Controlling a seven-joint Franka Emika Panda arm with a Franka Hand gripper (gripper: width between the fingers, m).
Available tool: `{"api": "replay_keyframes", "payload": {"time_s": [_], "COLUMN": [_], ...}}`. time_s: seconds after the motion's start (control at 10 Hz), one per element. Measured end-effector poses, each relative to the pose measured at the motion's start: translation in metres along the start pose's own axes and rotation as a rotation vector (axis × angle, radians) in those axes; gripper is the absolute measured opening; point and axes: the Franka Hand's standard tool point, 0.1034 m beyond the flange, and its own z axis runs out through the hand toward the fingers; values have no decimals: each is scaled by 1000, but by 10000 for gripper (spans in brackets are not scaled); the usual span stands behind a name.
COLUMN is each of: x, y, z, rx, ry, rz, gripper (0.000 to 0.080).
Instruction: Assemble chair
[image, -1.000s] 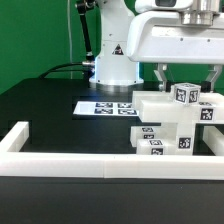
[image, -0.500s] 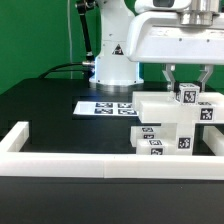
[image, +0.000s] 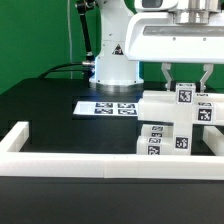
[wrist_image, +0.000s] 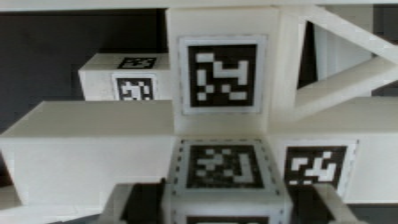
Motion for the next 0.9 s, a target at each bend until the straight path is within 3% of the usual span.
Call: {"api": "replay_keyframes", "payload": {"time_s": [0.1, 0.2, 0.3, 0.4, 0.5, 0.9], "x": [1, 0, 0, 0, -3, -24], "y": [0, 0, 0, 0, -2, 5], "z": [0, 0, 0, 0, -3, -24], "rx": [0, 0, -1, 0, 4, 35], "ry": [1, 1, 1, 1, -1, -16], "rz": [82, 147, 121, 123, 124, 135], "gripper": [288, 382, 528, 528, 623, 648]}}
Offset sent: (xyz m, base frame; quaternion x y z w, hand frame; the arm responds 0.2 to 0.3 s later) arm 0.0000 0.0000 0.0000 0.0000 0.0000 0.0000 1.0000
